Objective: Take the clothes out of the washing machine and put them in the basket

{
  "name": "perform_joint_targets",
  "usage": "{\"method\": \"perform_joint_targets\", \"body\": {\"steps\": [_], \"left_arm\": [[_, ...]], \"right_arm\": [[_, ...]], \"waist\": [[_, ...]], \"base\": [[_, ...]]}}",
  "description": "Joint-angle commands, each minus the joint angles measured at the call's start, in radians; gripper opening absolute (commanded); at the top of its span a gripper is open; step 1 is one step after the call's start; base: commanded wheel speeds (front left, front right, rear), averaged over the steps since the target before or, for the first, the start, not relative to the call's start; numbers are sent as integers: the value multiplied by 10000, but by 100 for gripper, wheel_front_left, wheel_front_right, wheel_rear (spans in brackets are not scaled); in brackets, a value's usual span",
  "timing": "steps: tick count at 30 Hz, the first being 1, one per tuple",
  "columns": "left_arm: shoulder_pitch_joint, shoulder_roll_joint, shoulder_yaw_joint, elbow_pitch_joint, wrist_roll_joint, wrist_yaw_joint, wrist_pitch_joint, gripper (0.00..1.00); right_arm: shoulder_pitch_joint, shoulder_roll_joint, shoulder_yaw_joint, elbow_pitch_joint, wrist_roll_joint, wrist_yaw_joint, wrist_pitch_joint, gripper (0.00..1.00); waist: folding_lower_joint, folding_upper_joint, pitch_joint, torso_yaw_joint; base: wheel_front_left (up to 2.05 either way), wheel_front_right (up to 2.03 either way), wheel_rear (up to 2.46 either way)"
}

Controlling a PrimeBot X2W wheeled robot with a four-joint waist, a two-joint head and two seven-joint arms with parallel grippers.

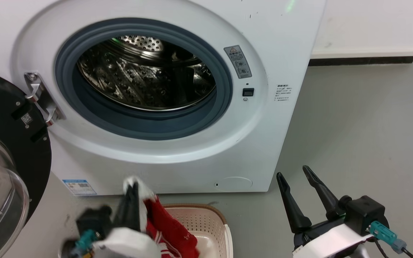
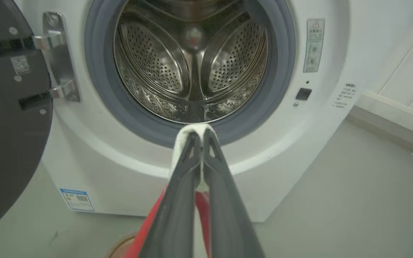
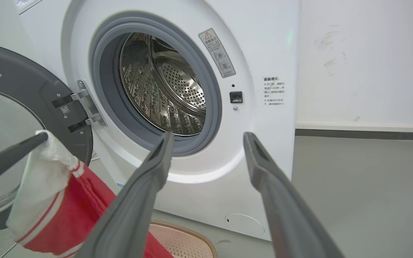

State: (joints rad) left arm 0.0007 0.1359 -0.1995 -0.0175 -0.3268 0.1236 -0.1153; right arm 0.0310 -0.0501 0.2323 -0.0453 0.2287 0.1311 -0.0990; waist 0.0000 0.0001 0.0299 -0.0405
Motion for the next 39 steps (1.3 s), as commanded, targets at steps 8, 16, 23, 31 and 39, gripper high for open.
{"method": "perform_joint_targets", "body": {"steps": [8, 16, 23, 31, 39], "left_arm": [[-193, -573, -407, 4268, -836, -587, -642, 0], [-2031, -777, -657, 7645, -1168, -944, -1146, 0], [-4136, -854, -477, 10494, -1953, -727, -1496, 0], [-4825, -855, -445, 11116, -2605, -439, -1510, 0], [-5179, -855, -725, 11408, -2819, -191, -1509, 100]], "right_arm": [[-383, 1, 67, 8, -18, -7, -93, 100], [-908, -1, 271, -27, -77, -5, -109, 100], [-1793, -1, 384, -183, -410, -7, -27, 100], [-2273, -1, 307, -364, -665, -7, 20, 100], [-2507, -1, 308, -208, -780, -7, -37, 100]], "waist": [[0, -1, 808, 235], [0, -1, 1956, 174], [0, -1, 3969, -168], [0, -1, 5414, -243], [0, -1, 5794, -101]], "base": [[0, 0, 0], [0, 0, 0], [0, 0, 0], [0, 0, 0], [0, 0, 0]]}}
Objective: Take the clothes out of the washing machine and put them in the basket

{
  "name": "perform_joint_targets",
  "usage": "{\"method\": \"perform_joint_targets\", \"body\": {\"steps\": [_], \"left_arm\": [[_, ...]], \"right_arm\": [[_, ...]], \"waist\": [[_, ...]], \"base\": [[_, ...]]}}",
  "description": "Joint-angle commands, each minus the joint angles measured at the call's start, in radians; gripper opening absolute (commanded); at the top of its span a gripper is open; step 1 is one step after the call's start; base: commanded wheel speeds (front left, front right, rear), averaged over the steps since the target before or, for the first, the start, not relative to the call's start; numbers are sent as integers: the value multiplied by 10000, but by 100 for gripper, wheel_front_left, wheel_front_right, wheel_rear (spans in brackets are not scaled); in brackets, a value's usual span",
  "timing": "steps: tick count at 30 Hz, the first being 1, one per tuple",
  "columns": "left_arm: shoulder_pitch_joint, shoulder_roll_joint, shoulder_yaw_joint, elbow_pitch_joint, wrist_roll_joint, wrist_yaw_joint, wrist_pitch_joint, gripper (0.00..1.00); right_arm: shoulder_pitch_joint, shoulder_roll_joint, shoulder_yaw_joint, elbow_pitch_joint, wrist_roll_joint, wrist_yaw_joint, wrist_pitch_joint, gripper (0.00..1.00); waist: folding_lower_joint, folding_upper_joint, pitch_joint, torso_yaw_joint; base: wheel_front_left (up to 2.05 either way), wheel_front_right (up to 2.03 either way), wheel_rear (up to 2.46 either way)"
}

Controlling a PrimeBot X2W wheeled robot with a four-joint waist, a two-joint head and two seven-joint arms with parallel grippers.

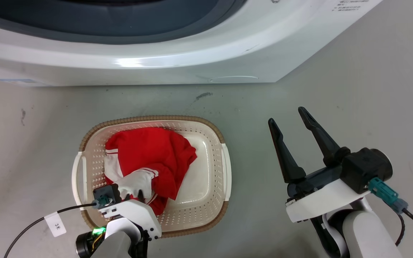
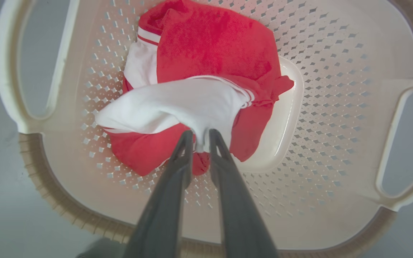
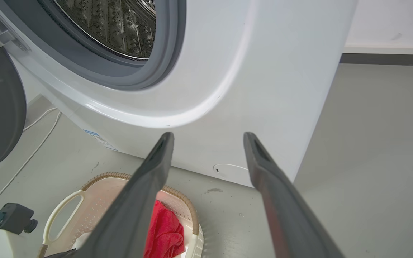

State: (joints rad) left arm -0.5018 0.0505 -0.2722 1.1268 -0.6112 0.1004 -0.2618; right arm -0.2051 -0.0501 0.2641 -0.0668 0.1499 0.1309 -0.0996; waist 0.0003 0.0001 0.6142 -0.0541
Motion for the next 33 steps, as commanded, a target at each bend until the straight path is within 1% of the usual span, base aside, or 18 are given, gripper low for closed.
{"method": "perform_joint_targets", "body": {"steps": [1, 3, 8, 13, 18, 23, 25, 33], "left_arm": [[-145, -2, 12, -77, 69, 53, -44, 100], [8, -2, 77, -185, 157, 42, -35, 100], [670, 25, 661, -804, 528, 62, -34, 100], [1497, 159, 1377, -2125, 1329, -69, -35, 100], [2185, 155, 2088, -3509, 2208, -266, -35, 100], [2699, 126, 2783, -5188, 3063, -363, -37, 100], [2884, 111, 2974, -5949, 3449, -474, -37, 100], [3465, 69, 2896, -8745, 4758, -746, -35, 100]], "right_arm": [[-163, -1, -14, 64, 14, -5, -33, 100], [-151, -1, 8, 222, 56, -3, -79, 100], [188, -2, 53, 655, 267, -3, -241, 100], [557, -1, -145, 839, 306, -5, -311, 100], [1060, -1, -561, 868, -83, -5, -166, 100], [1440, -1, -843, 642, -457, -5, -13, 100], [1555, -1, -935, 559, -532, -5, 10, 100], [2000, -1, -1452, 316, -813, -5, -32, 100]], "waist": [[-3, -1, -149, 64], [-3, -1, -474, 105], [-3, -1, -1850, 95], [-3, -1, -3228, 87], [-3, -1, -4272, 158], [-3, -1, -4812, 158], [-3, -1, -5003, 175], [-3, -1, -5598, 237]], "base": [[0, 0, 0], [0, 0, 0], [0, 0, 0], [0, 0, 0], [0, 0, 0], [0, 0, 0], [0, 0, 0], [0, 0, 0]]}}
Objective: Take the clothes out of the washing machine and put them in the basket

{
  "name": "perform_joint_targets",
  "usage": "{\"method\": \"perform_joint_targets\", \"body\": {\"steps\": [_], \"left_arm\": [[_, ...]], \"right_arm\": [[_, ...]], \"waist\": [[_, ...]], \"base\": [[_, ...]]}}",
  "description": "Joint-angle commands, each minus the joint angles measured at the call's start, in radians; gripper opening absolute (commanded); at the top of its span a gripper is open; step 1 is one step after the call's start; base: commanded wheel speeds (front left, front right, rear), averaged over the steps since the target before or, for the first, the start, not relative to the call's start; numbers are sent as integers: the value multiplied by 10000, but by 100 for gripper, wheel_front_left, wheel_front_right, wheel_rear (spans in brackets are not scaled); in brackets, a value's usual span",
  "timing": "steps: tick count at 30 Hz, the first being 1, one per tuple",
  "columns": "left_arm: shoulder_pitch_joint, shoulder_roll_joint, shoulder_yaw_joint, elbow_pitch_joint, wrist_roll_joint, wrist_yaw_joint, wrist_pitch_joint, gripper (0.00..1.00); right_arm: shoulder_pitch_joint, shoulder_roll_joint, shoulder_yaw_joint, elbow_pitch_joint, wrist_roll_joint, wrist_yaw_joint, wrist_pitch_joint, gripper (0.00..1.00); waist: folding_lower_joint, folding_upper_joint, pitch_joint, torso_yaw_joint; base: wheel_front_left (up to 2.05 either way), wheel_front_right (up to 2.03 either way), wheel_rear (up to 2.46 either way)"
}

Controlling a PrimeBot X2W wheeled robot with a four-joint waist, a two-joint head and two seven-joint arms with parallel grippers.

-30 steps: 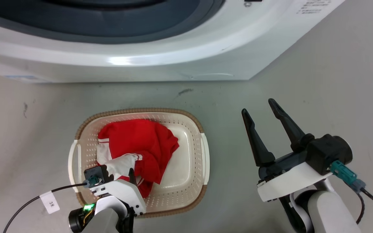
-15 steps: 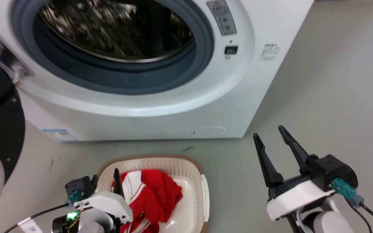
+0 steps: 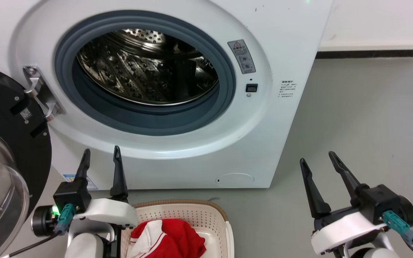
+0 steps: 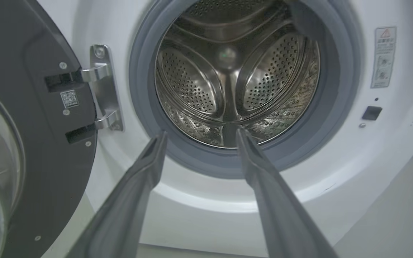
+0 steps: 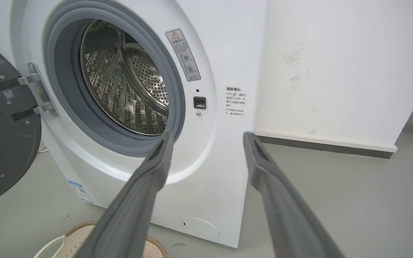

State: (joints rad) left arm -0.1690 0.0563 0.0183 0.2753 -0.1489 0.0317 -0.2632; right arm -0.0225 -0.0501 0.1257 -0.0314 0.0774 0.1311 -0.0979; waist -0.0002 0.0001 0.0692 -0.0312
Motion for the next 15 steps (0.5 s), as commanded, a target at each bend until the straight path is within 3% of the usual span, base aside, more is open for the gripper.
{"method": "perform_joint_targets", "body": {"steps": [1, 7, 15], "left_arm": [[206, 17, -29, -502, 234, -117, -24, 100], [816, 70, -265, -1398, 721, -302, -22, 100], [1549, 56, -343, -1486, 657, -242, -22, 100]], "right_arm": [[206, -1, -136, -74, -97, -7, -56, 100], [544, 1, -486, -106, -281, -7, -40, 100], [877, 1, -570, -169, -257, -7, 8, 100]], "waist": [[2, -1, -219, -1], [2, -1, -701, -143], [2, -1, -897, -312]], "base": [[0, 0, 0], [0, 0, 0], [0, 0, 0]]}}
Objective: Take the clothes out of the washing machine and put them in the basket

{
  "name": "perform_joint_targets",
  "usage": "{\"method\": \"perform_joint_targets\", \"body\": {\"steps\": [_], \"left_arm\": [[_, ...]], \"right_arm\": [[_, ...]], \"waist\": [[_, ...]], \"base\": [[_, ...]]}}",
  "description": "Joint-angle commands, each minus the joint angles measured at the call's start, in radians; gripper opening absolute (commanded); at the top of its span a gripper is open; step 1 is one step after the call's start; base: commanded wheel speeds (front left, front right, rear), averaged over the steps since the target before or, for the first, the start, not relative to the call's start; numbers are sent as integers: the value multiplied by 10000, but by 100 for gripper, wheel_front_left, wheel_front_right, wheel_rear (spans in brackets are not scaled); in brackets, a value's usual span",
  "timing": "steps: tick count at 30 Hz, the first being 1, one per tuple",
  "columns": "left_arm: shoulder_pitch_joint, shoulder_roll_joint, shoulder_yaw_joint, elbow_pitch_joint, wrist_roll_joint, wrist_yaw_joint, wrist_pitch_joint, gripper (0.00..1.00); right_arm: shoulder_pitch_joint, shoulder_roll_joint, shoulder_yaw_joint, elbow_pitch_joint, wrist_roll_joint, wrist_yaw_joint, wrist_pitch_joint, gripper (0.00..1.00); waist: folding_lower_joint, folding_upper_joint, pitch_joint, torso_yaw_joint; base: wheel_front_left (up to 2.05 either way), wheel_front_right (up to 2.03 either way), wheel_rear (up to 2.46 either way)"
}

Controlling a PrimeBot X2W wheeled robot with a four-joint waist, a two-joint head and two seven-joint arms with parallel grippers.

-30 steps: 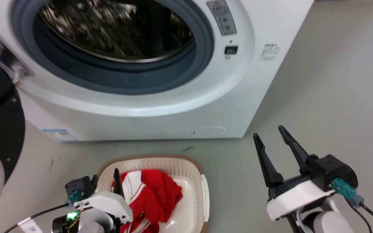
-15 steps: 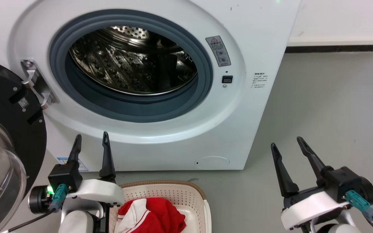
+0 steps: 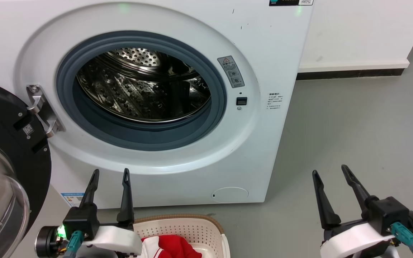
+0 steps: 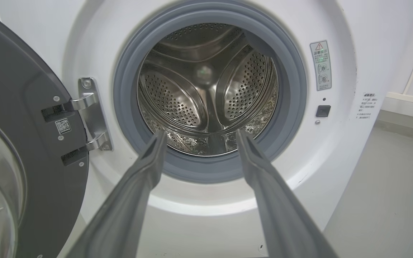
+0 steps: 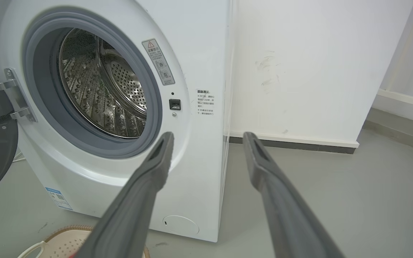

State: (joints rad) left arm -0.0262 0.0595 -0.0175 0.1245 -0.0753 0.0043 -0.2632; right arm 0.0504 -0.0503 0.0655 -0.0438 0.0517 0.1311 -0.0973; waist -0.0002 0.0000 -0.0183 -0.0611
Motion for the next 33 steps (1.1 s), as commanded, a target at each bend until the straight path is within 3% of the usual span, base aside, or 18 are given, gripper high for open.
{"method": "perform_joint_targets", "body": {"steps": [1, 26, 27, 33], "left_arm": [[181, 19, 11, 51, -85, 38, -24, 100], [559, 22, -73, 33, -257, 206, -22, 100], [468, -8, -75, 63, -261, 149, 0, 0], [402, -46, 85, 457, -860, 70, 264, 0]], "right_arm": [[190, 3, 49, -51, 21, -7, 14, 100], [307, 3, 175, -59, 221, -7, 60, 100], [203, 0, 167, -19, 196, 0, 92, 0], [262, -20, 173, 229, 867, 0, 100, 0]], "waist": [[2, 0, -38, -12], [2, 0, -206, 242], [2, 0, -205, 245], [2, 0, -194, 257]], "base": [[0, 0, 0], [0, 0, 0], [0, 0, 0], [0, 0, 0]]}}
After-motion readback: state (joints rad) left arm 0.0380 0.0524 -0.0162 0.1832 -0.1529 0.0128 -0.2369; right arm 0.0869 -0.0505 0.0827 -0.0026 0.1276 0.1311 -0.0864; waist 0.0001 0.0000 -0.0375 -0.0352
